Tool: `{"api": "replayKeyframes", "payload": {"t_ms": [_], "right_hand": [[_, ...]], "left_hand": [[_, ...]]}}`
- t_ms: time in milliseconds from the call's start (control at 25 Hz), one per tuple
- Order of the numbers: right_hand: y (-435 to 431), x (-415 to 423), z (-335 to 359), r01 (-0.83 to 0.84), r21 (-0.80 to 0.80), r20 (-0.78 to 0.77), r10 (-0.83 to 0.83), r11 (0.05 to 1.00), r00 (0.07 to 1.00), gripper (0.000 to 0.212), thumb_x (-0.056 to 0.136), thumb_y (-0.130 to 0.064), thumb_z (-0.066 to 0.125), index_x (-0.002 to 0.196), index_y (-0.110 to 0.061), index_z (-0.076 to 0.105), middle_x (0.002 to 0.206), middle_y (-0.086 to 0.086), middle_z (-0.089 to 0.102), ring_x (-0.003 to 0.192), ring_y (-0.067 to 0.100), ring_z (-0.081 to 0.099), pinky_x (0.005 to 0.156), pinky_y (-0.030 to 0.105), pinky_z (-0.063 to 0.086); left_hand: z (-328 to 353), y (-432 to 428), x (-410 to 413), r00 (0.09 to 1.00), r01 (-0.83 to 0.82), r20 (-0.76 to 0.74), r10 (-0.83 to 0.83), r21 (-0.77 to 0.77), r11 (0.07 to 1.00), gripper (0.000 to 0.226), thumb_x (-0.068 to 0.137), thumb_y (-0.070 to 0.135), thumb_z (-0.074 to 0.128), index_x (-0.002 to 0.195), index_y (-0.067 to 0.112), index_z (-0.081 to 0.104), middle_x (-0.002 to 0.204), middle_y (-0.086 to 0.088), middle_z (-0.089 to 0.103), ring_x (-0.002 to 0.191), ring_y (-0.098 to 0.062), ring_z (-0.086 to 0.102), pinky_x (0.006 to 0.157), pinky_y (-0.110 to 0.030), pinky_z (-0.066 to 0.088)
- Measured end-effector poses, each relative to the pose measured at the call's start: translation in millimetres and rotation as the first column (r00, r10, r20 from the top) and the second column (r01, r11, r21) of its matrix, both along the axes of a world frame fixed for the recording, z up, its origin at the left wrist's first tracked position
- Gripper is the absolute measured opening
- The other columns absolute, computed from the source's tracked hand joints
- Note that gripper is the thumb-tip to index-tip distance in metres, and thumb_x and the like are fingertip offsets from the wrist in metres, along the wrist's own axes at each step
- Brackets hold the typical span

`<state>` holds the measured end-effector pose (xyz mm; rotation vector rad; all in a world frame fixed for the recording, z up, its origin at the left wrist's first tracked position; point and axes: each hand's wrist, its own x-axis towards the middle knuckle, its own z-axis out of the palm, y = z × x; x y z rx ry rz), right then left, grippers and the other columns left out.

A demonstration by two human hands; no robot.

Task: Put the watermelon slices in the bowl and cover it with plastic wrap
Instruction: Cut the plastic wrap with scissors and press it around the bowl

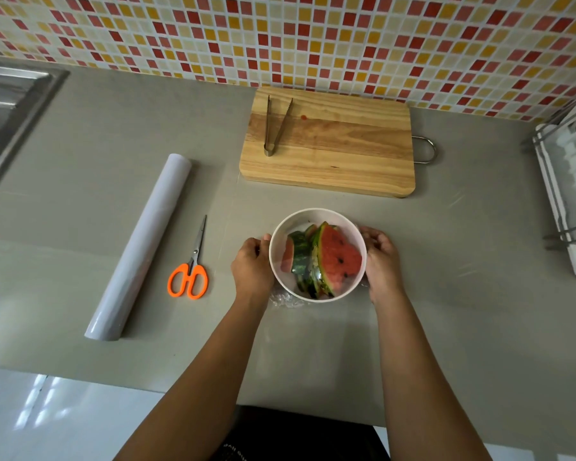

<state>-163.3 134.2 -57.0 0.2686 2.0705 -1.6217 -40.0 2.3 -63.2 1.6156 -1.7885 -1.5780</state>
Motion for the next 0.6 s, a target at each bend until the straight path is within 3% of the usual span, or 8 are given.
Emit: {"api": "replayKeyframes", "payload": {"t_ms": [120,240,360,400,480,520,600], "right_hand": [[7.4,-0.9,-0.8,-0.075,0.309,-0.218,0.147,0.948,0.965,0.019,0.088,-0.030,0.058,0.097,-0.015,0.065,0.094,0.005,0.070,0.080,0.017,0.058,0.068,0.024,0.039],[8.1,-0.4,-1.3,0.006,0.497,-0.327,0.180,0.868,0.928,0.034,0.093,-0.040,0.048,0.098,-0.010,0.064,0.097,0.011,0.071,0.090,0.030,0.062,0.067,0.029,0.039],[21.5,-8.7,-3.1,0.151,0.569,-0.301,0.034,0.808,0.953,0.040,0.099,-0.033,0.035,0.107,-0.002,0.060,0.109,0.021,0.066,0.103,0.039,0.058,0.076,0.037,0.041],[28.5,-11.1,-2.8,0.255,0.490,-0.340,-0.087,0.834,0.936,0.039,0.100,-0.028,0.032,0.108,-0.001,0.059,0.112,0.022,0.065,0.106,0.039,0.057,0.079,0.036,0.041],[34.1,-4.1,5.6,0.380,0.092,-0.473,-0.295,0.921,0.830,0.041,0.100,-0.027,0.027,0.112,-0.004,0.059,0.115,0.017,0.064,0.111,0.031,0.058,0.087,0.028,0.042],[32.2,5.7,9.7,0.291,-0.095,-0.549,-0.294,0.952,0.782,0.044,0.100,-0.032,0.025,0.117,-0.008,0.057,0.120,0.011,0.063,0.115,0.024,0.057,0.092,0.023,0.042],[20.9,28.5,10.1,-0.057,-0.182,-0.673,-0.083,0.982,0.735,0.049,0.097,-0.047,0.022,0.130,-0.021,0.047,0.134,-0.005,0.051,0.127,0.014,0.047,0.104,0.022,0.036]], "left_hand": [[1.4,-4.3,-0.9,0.999,0.031,0.029,-0.030,-0.055,0.998,0.020,0.095,0.035,0.050,0.087,0.019,0.059,0.074,0.012,0.056,0.068,-0.006,0.052,0.056,-0.022,0.042],[3.7,-5.3,-1.0,0.997,0.059,0.053,-0.053,-0.131,0.990,0.023,0.095,0.033,0.048,0.090,0.015,0.062,0.074,0.009,0.057,0.067,-0.007,0.051,0.061,-0.024,0.041],[6.2,-5.4,-0.5,0.995,0.080,0.064,-0.070,-0.165,0.983,0.027,0.097,0.030,0.047,0.095,0.010,0.064,0.082,0.002,0.058,0.070,-0.012,0.051,0.066,-0.028,0.041],[6.6,-5.1,-0.1,0.995,0.084,0.066,-0.073,-0.171,0.982,0.027,0.097,0.029,0.046,0.096,0.009,0.064,0.083,0.001,0.058,0.070,-0.012,0.050,0.066,-0.028,0.040],[7.7,-5.2,-0.2,0.995,0.087,0.071,-0.075,-0.175,0.981,0.027,0.097,0.028,0.046,0.097,0.009,0.065,0.084,0.001,0.058,0.071,-0.013,0.051,0.066,-0.027,0.041],[8.1,-5.3,-0.4,0.994,0.087,0.073,-0.075,-0.177,0.980,0.027,0.097,0.028,0.046,0.097,0.008,0.065,0.085,0.000,0.058,0.074,-0.015,0.052,0.067,-0.028,0.041],[8.5,-5.4,-0.5,0.994,0.088,0.074,-0.076,-0.172,0.981,0.026,0.097,0.027,0.046,0.097,0.008,0.065,0.086,-0.001,0.059,0.077,-0.018,0.053,0.068,-0.029,0.042]]}}
